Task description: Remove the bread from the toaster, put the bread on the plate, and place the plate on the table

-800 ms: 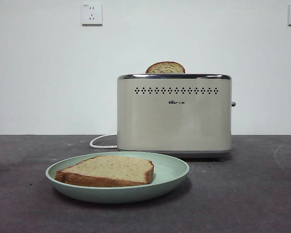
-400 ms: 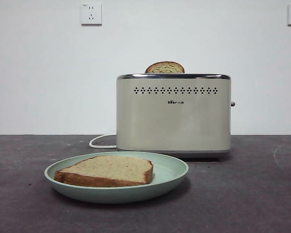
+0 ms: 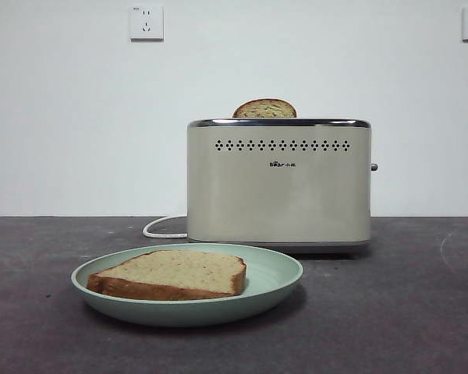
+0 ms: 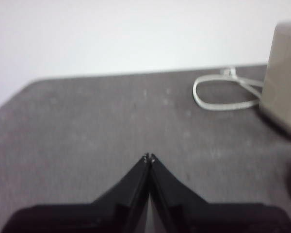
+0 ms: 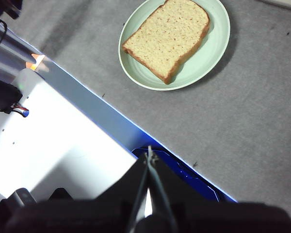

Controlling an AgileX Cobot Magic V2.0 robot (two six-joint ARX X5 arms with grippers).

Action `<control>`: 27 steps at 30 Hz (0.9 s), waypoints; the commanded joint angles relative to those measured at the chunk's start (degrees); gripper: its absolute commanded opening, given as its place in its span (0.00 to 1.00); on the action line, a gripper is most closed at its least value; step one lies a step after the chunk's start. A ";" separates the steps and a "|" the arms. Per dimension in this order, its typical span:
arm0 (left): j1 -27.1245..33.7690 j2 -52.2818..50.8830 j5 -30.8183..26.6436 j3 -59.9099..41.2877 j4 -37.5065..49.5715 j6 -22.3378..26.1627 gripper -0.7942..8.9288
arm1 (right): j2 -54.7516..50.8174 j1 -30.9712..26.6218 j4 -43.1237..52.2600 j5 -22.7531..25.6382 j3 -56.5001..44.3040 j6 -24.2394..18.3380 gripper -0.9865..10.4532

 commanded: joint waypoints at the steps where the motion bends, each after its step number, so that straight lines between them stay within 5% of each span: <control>1: 0.15 -0.13 0.04 -0.68 -3.21 -1.95 0.08 | -0.09 0.11 0.15 0.15 -0.37 0.20 0.09; 25: 0.17 -0.13 -0.07 -0.66 -2.12 -3.89 0.08 | -1.07 -0.72 0.04 0.44 -0.37 -0.07 0.09; 27: 0.17 -0.13 -0.09 -0.66 -2.12 -3.89 0.08 | -2.47 -2.62 0.35 0.26 -0.37 -3.26 0.09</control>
